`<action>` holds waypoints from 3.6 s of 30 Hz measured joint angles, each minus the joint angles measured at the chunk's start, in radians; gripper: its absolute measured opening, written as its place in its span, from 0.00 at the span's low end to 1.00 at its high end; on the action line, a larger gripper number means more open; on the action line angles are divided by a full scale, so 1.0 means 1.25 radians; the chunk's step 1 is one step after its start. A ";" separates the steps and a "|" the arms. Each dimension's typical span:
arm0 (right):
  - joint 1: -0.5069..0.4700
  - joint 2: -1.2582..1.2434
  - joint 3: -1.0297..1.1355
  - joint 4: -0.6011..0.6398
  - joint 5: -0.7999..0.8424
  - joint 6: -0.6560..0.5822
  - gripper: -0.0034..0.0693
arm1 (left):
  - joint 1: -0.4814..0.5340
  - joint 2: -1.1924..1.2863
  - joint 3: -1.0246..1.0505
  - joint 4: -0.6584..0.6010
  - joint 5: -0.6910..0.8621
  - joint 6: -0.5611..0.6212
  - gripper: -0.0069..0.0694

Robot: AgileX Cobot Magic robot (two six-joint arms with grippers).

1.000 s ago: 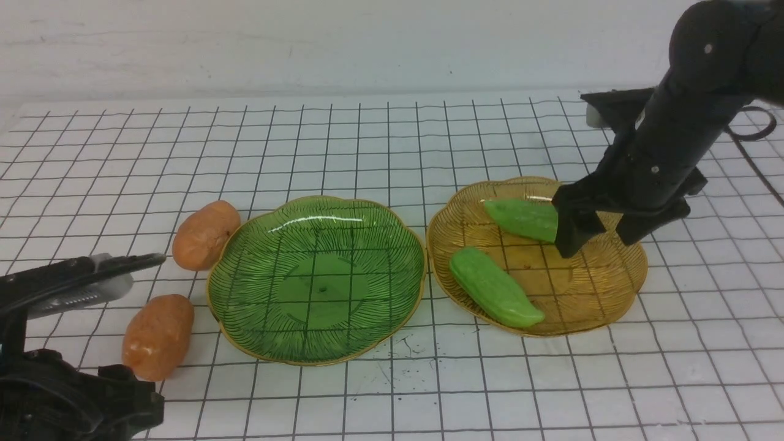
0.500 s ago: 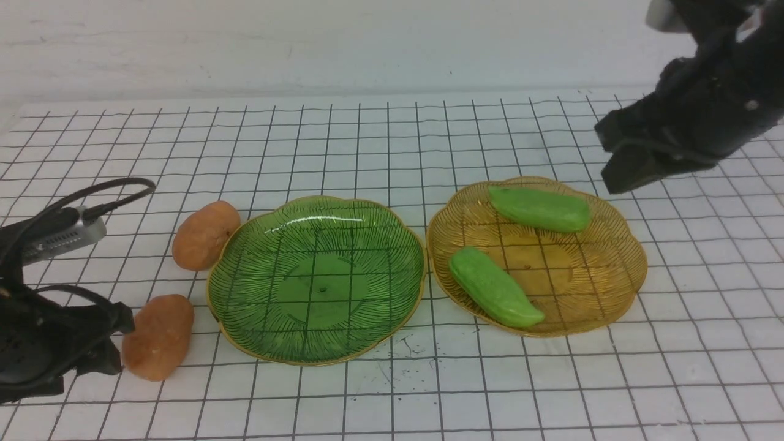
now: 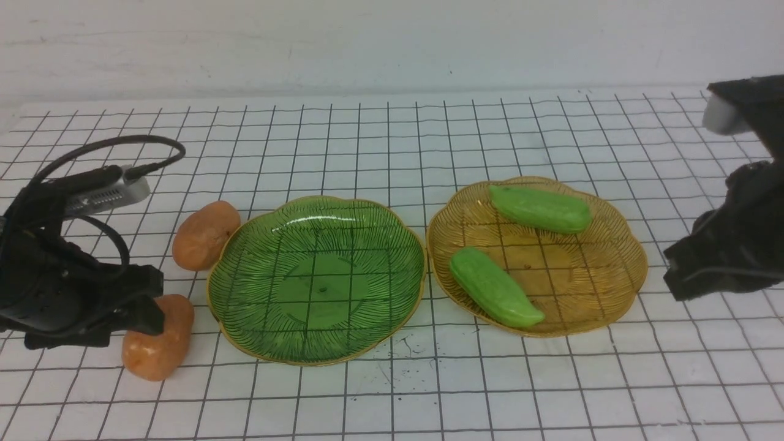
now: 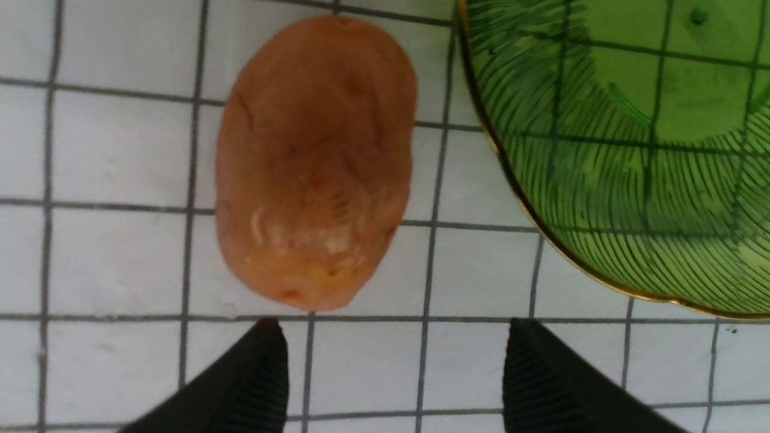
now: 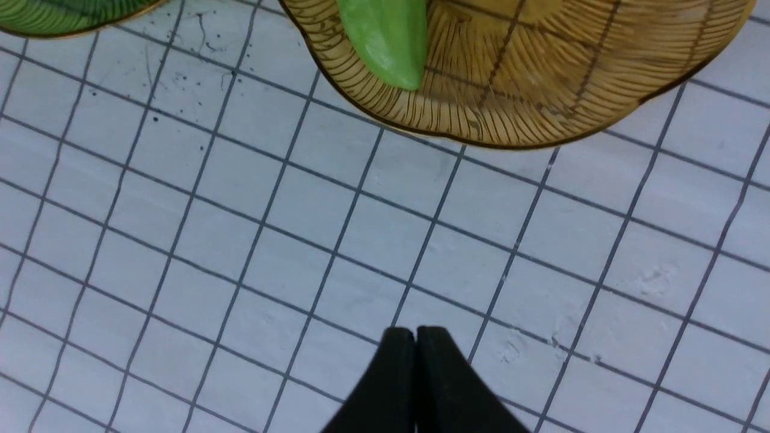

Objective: Put different types of vegetables on the plate.
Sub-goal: 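Put the potatoes from the left side into the left plate with the left gripper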

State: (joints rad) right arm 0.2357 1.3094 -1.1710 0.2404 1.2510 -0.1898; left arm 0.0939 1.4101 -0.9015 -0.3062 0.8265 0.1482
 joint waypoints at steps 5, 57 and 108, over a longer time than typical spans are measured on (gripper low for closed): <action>0.000 0.000 0.008 -0.001 -0.002 -0.008 0.03 | 0.000 0.038 0.000 -0.034 -0.065 0.091 0.82; 0.000 0.000 0.011 0.024 -0.003 -0.021 0.03 | -0.102 0.184 -0.330 -0.246 0.105 0.038 0.67; 0.000 0.000 0.011 0.037 -0.004 -0.023 0.03 | -0.029 0.478 -0.460 -0.112 -0.164 0.192 0.81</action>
State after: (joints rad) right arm 0.2357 1.3094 -1.1571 0.2866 1.2462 -0.2182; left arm 0.0575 2.0081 -1.4770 -0.4460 0.6216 0.3888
